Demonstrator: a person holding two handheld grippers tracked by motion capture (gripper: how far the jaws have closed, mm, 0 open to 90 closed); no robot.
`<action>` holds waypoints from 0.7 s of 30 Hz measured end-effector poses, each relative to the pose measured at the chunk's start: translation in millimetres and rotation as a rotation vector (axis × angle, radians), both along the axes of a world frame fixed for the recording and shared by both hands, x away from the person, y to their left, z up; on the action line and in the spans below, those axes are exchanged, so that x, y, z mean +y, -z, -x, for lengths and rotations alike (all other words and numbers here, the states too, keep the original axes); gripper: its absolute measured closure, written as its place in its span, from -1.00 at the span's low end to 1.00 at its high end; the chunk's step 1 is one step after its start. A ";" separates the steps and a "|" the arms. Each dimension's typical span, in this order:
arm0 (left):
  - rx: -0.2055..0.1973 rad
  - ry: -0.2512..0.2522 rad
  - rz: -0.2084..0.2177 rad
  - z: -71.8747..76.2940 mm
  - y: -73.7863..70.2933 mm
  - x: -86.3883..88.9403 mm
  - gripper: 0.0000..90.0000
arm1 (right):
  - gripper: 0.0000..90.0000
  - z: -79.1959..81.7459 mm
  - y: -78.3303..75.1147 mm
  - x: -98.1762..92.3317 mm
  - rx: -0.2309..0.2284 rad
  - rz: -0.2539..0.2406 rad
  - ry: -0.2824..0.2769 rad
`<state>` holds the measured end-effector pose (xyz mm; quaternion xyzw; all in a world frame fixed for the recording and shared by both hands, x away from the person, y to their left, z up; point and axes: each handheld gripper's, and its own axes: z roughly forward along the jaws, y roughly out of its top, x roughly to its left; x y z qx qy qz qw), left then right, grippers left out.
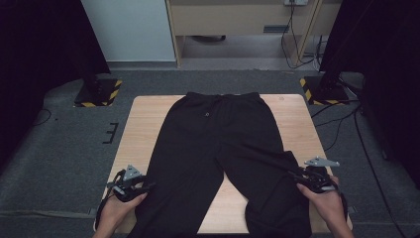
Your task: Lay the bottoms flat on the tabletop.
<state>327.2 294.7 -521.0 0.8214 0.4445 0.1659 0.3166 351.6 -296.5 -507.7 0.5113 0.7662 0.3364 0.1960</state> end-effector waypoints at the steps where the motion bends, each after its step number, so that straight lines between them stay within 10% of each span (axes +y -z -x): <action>1: 0.012 0.010 0.001 0.8 -1.3 -0.9 0.40 | -0.11 5.2 -1.3 1.5 -0.010 0.001 0.007; 4: 0.028 0.015 0.019 2.5 -1.5 -2.2 0.96 | -0.26 16.7 1.5 -1.2 -0.002 0.002 0.021; 12: -0.069 -0.104 0.017 -6.7 -26.2 23.2 1.00 | -0.22 19.2 13.9 -5.1 0.049 0.003 0.024; 15: -0.034 -0.082 0.044 -14.6 -30.1 28.9 0.99 | -0.15 17.0 19.0 -3.6 0.034 0.017 0.017; 21: 0.001 0.012 0.048 -10.4 -14.3 5.9 0.99 | 0.70 14.6 16.8 -1.8 0.031 0.018 -0.052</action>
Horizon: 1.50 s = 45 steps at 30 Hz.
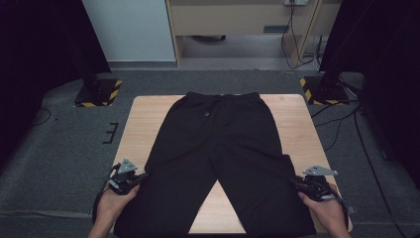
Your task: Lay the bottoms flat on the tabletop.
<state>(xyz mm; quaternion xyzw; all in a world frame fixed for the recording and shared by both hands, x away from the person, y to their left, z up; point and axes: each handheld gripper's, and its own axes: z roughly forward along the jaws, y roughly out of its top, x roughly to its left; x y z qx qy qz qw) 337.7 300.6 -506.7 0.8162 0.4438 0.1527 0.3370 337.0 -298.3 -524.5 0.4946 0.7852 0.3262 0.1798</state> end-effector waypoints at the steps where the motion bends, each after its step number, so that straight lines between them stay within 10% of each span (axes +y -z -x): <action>1: 0.001 0.005 0.007 0.9 1.1 -3.3 0.99 | 0.90 -0.2 -0.3 -0.6 0.010 -0.012 -0.012; 8: -0.033 -0.093 -0.057 7.7 -0.3 7.6 0.98 | 0.94 4.5 -4.8 -13.2 0.043 -0.029 -0.021; 11: -0.059 -0.118 -0.032 9.9 2.5 12.3 0.63 | 0.22 -2.5 -6.5 -15.1 0.042 -0.078 -0.005; 17: -0.073 -0.073 -0.040 11.4 10.1 -5.1 -0.06 | -0.21 -40.8 -6.8 -0.3 -0.030 -0.112 0.053; 21: -0.058 -0.064 -0.030 12.5 21.8 -8.0 -0.15 | 0.13 -63.4 -5.9 9.3 -0.030 -0.097 0.084; 25: -0.057 -0.064 -0.028 15.2 21.8 -8.5 -0.19 | 0.90 -71.7 -5.9 14.5 -0.012 -0.030 0.081; 30: -0.049 -0.034 -0.031 23.0 21.0 -14.5 -0.22 | 0.97 -77.4 -6.6 2.0 0.005 -0.037 0.134; 33: -0.033 -0.016 -0.036 24.3 19.0 -17.0 -0.29 | 0.69 -74.3 -9.0 -4.8 -0.019 -0.093 0.122; 37: -0.065 -0.010 -0.027 23.7 9.2 -15.3 -0.46 | -0.20 -66.2 -16.4 -12.3 -0.046 -0.136 0.106; 45: -0.058 -0.017 -0.051 26.5 21.9 -18.3 -0.67 | -0.67 -41.0 -10.8 -3.2 -0.064 -0.097 0.084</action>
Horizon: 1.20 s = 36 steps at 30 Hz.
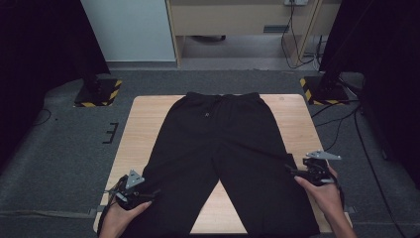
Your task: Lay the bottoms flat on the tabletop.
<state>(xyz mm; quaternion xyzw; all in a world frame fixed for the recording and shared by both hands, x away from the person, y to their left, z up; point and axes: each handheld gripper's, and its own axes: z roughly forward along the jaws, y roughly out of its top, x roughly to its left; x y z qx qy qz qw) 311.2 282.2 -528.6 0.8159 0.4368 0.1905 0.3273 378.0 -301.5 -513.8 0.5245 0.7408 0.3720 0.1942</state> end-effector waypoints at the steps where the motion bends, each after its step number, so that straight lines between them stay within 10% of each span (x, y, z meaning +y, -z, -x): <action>1: 0.005 0.007 0.003 0.0 2.5 -1.0 -0.68 | -0.69 2.7 2.4 4.0 0.001 0.011 -0.004; 8: -0.015 -0.006 0.031 4.9 5.9 -4.3 -0.72 | -0.79 21.1 20.7 25.1 0.041 0.131 -0.050; 15: -0.005 0.005 0.030 11.2 5.9 -16.4 -0.77 | -0.79 39.5 23.2 30.4 0.020 0.116 0.032; 23: -0.015 0.040 0.021 9.6 -6.8 -15.7 -0.84 | -0.86 45.7 16.2 26.5 0.009 0.089 -0.017; 28: -0.046 0.028 -0.003 -16.3 -36.4 3.5 -0.93 | -0.84 29.2 -6.0 -0.6 -0.029 0.059 -0.034; 36: -0.020 -0.034 -0.048 -68.2 -43.6 38.3 -0.89 | -0.64 -2.0 -6.7 -35.7 -0.017 0.050 0.048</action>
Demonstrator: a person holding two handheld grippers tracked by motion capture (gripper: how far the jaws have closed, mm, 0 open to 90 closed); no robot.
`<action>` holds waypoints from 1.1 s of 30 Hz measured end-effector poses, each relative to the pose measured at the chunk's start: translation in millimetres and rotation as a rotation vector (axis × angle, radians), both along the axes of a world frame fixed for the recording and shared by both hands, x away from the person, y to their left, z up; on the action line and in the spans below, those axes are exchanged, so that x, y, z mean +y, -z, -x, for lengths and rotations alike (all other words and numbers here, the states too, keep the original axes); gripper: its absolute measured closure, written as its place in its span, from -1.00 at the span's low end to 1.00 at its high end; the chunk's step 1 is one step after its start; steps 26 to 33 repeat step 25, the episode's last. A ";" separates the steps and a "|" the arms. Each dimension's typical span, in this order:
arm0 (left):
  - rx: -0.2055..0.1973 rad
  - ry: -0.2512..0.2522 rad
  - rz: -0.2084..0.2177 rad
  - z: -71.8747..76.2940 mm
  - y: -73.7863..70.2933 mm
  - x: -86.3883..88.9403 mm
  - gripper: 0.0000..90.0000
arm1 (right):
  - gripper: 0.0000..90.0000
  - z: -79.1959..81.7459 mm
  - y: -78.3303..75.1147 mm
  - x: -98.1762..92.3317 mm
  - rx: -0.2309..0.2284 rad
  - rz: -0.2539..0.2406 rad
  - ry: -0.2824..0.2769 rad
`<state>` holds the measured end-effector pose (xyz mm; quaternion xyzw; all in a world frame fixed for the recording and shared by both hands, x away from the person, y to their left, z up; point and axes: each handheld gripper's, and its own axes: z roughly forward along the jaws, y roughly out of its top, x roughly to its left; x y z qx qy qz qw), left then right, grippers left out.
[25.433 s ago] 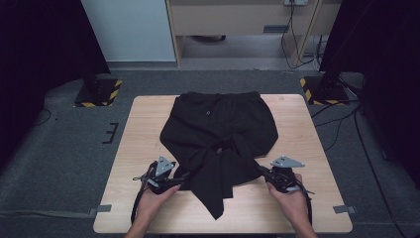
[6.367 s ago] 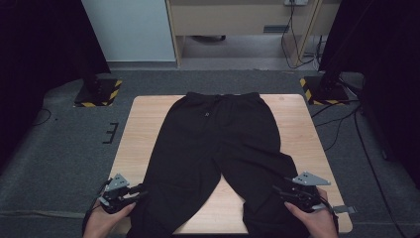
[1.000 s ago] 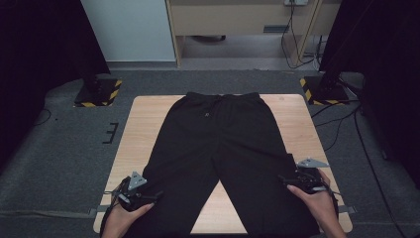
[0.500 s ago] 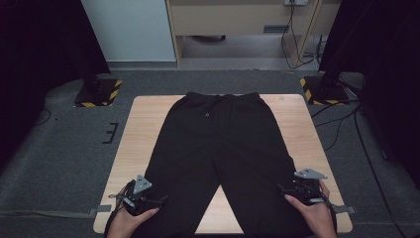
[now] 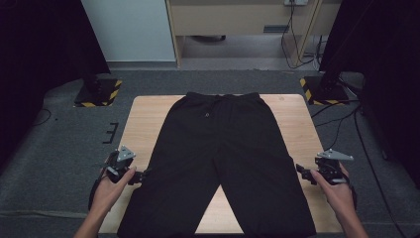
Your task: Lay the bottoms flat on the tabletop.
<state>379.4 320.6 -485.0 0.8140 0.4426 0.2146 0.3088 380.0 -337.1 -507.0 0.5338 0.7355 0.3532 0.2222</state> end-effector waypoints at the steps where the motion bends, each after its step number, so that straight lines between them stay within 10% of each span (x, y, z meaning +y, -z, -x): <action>1: 0.000 0.000 0.000 0.0 0.0 0.0 -0.89 | -0.64 0.0 0.0 0.0 0.000 0.000 0.000; 12: 0.059 -0.098 0.004 -22.7 41.8 19.6 -0.89 | -0.65 -24.1 21.0 -10.0 0.043 0.037 0.082; 15: 0.039 -0.111 0.062 -20.9 49.8 24.1 -0.95 | -0.68 -26.1 25.5 -7.7 0.064 0.054 0.085; 33: 0.023 -0.130 0.068 -19.2 51.5 25.0 -0.97 | -0.71 -23.2 31.2 -6.6 0.027 0.060 0.107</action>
